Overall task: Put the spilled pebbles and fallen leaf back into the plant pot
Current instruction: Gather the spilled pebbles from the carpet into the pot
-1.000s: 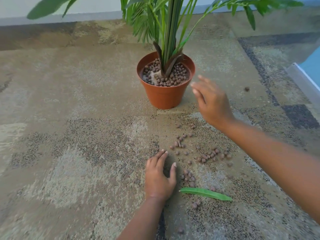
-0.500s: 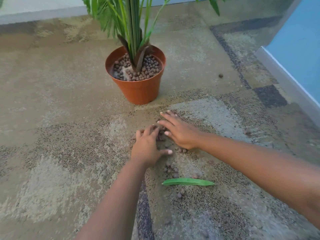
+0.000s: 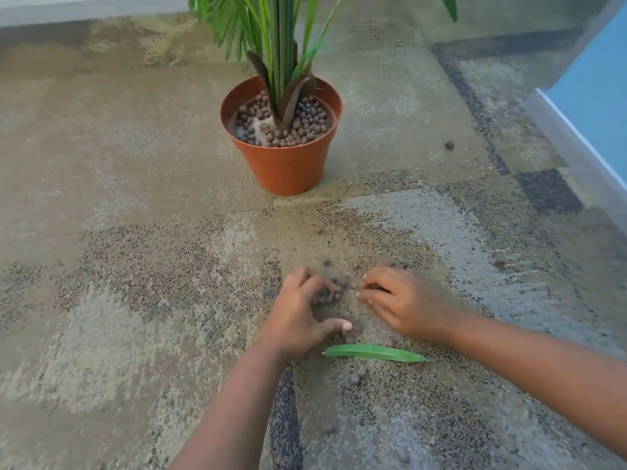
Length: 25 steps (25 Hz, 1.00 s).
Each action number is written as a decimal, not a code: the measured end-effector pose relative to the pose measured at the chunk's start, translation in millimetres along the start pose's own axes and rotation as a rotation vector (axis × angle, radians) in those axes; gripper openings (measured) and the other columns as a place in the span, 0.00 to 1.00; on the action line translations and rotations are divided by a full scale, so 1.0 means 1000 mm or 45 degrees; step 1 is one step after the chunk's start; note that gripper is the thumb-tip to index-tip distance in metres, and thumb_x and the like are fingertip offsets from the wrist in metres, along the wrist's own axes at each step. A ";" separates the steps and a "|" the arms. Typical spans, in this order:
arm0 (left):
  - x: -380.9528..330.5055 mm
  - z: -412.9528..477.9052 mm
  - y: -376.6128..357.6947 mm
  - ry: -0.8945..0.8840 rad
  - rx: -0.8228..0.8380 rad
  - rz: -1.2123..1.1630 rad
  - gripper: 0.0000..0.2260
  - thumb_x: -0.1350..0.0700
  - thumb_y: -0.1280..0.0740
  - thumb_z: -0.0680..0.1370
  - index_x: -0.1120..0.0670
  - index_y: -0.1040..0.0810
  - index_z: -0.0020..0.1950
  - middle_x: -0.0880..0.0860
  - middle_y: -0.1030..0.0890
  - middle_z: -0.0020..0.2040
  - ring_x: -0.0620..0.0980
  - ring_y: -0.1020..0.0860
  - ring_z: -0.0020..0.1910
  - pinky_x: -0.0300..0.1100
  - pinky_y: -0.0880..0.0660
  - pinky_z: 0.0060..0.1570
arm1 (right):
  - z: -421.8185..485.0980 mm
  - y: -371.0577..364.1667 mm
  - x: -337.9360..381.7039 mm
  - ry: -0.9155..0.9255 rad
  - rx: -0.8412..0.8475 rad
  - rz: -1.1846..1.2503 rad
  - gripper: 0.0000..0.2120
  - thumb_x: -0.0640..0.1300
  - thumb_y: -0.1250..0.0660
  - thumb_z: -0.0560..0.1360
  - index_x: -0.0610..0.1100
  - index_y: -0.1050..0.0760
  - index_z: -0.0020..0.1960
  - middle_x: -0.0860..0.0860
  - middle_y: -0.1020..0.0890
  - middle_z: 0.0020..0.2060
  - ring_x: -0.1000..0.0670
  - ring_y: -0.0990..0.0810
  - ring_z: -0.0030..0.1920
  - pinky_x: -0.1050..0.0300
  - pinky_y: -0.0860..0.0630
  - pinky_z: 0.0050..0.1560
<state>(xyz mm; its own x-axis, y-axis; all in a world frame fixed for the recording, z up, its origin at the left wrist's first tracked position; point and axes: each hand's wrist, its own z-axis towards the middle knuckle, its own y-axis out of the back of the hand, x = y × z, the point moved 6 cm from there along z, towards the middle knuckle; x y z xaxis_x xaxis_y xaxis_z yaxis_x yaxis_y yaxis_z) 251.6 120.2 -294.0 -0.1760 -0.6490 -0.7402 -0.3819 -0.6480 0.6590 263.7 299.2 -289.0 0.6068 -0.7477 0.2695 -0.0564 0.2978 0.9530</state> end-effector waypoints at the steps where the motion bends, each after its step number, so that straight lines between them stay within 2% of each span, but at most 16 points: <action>1: -0.002 -0.001 -0.003 0.037 -0.011 -0.052 0.35 0.33 0.25 0.59 0.36 0.33 0.63 0.36 0.40 0.64 0.48 0.33 0.65 0.56 0.30 0.67 | -0.008 0.004 -0.008 -0.042 -0.022 -0.029 0.12 0.48 0.37 0.78 0.46 0.23 0.59 0.51 0.21 0.58 0.51 0.25 0.60 0.53 0.27 0.62; 2: -0.003 0.001 -0.006 0.076 -0.032 -0.031 0.45 0.30 0.26 0.57 0.34 0.40 0.70 0.34 0.47 0.71 0.54 0.40 0.73 0.63 0.38 0.69 | -0.016 0.008 -0.018 -0.102 -0.054 -0.041 0.14 0.50 0.37 0.78 0.47 0.24 0.62 0.51 0.24 0.62 0.51 0.28 0.65 0.50 0.30 0.66; 3: -0.002 0.003 -0.009 0.103 -0.048 0.066 0.53 0.27 0.28 0.56 0.34 0.50 0.75 0.36 0.58 0.76 0.58 0.51 0.77 0.66 0.50 0.68 | -0.025 0.012 -0.028 -0.190 -0.072 -0.036 0.18 0.52 0.38 0.78 0.48 0.27 0.66 0.51 0.28 0.67 0.49 0.32 0.69 0.46 0.35 0.69; 4: -0.002 0.007 -0.012 0.120 -0.046 0.204 0.58 0.23 0.32 0.56 0.36 0.60 0.77 0.40 0.67 0.77 0.58 0.62 0.77 0.67 0.59 0.64 | -0.034 0.013 -0.040 -0.313 -0.048 -0.022 0.22 0.55 0.39 0.78 0.49 0.31 0.70 0.50 0.34 0.72 0.48 0.37 0.72 0.43 0.39 0.70; 5: -0.001 0.013 -0.015 0.123 -0.021 0.340 0.57 0.19 0.38 0.58 0.39 0.65 0.77 0.43 0.71 0.76 0.57 0.69 0.75 0.66 0.63 0.61 | -0.041 0.011 -0.049 -0.443 0.013 -0.014 0.27 0.59 0.43 0.78 0.50 0.38 0.74 0.50 0.41 0.75 0.47 0.43 0.75 0.41 0.43 0.70; 6: -0.001 0.019 -0.016 0.119 0.017 0.434 0.54 0.18 0.45 0.62 0.41 0.67 0.77 0.45 0.71 0.77 0.56 0.71 0.74 0.67 0.65 0.62 | -0.046 0.008 -0.055 -0.534 0.089 -0.021 0.31 0.63 0.47 0.78 0.51 0.45 0.76 0.51 0.48 0.77 0.46 0.49 0.76 0.40 0.47 0.70; 8: -0.004 0.029 -0.019 0.066 0.088 0.502 0.43 0.24 0.54 0.71 0.44 0.62 0.78 0.48 0.65 0.78 0.56 0.69 0.75 0.67 0.67 0.68 | -0.048 0.000 -0.051 -0.527 0.200 -0.062 0.34 0.68 0.56 0.77 0.53 0.54 0.78 0.54 0.55 0.78 0.47 0.58 0.77 0.38 0.54 0.72; 10: -0.014 0.033 -0.023 -0.037 0.130 0.407 0.28 0.37 0.53 0.80 0.45 0.51 0.79 0.48 0.55 0.79 0.55 0.62 0.77 0.67 0.64 0.71 | -0.044 -0.003 -0.038 -0.435 0.269 -0.038 0.33 0.69 0.60 0.77 0.56 0.55 0.77 0.58 0.57 0.77 0.50 0.62 0.76 0.37 0.56 0.71; 12: -0.024 0.029 -0.025 -0.132 0.147 0.227 0.22 0.48 0.47 0.83 0.49 0.41 0.77 0.49 0.41 0.78 0.54 0.48 0.77 0.63 0.50 0.74 | -0.041 -0.005 -0.022 -0.292 0.328 -0.019 0.33 0.69 0.58 0.77 0.55 0.50 0.77 0.58 0.56 0.77 0.50 0.61 0.77 0.36 0.52 0.70; 14: -0.031 0.016 -0.025 -0.225 0.142 0.156 0.20 0.53 0.43 0.83 0.55 0.34 0.74 0.52 0.29 0.69 0.52 0.33 0.69 0.54 0.35 0.70 | -0.044 -0.008 -0.002 -0.164 0.359 0.013 0.33 0.70 0.56 0.77 0.53 0.42 0.76 0.56 0.53 0.77 0.50 0.58 0.77 0.35 0.43 0.69; 15: -0.033 0.008 -0.025 -0.289 0.119 0.175 0.19 0.53 0.42 0.83 0.57 0.31 0.72 0.52 0.26 0.64 0.50 0.30 0.64 0.51 0.31 0.66 | -0.046 -0.010 0.010 -0.097 0.359 0.017 0.34 0.70 0.54 0.76 0.52 0.40 0.75 0.54 0.50 0.77 0.49 0.55 0.77 0.35 0.41 0.69; 17: -0.031 -0.009 -0.026 -0.381 0.062 0.209 0.17 0.53 0.41 0.82 0.58 0.26 0.69 0.52 0.24 0.60 0.49 0.29 0.60 0.47 0.31 0.64 | -0.051 -0.020 0.037 0.027 0.333 -0.026 0.37 0.72 0.50 0.75 0.49 0.39 0.75 0.50 0.45 0.77 0.46 0.52 0.77 0.38 0.43 0.73; 20: -0.019 -0.027 -0.021 -0.360 -0.071 0.157 0.14 0.61 0.37 0.80 0.58 0.22 0.64 0.52 0.23 0.60 0.48 0.28 0.61 0.48 0.30 0.65 | -0.055 -0.040 0.062 -0.007 0.334 -0.109 0.41 0.73 0.50 0.74 0.48 0.48 0.77 0.46 0.48 0.77 0.44 0.55 0.77 0.38 0.51 0.75; 22: -0.010 -0.034 -0.012 -0.253 -0.198 0.045 0.16 0.66 0.38 0.78 0.56 0.21 0.63 0.50 0.22 0.59 0.44 0.28 0.59 0.48 0.27 0.63 | -0.048 -0.043 0.066 -0.057 0.302 -0.146 0.38 0.71 0.52 0.76 0.50 0.48 0.77 0.46 0.49 0.78 0.43 0.53 0.77 0.35 0.49 0.73; 25: -0.003 -0.029 0.002 -0.094 -0.347 -0.152 0.18 0.63 0.42 0.78 0.52 0.22 0.64 0.51 0.26 0.64 0.46 0.29 0.63 0.49 0.27 0.64 | -0.023 -0.038 0.061 -0.077 0.260 -0.155 0.29 0.67 0.52 0.79 0.55 0.43 0.75 0.46 0.46 0.77 0.41 0.48 0.76 0.35 0.49 0.73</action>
<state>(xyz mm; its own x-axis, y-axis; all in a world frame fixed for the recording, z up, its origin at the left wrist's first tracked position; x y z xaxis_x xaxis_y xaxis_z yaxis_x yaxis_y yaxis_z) 277.9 109.6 -286.7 -0.2140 -0.5372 -0.8158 -0.1479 -0.8077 0.5707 321.0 255.5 -312.2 0.5706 -0.8068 0.1529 -0.1485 0.0817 0.9855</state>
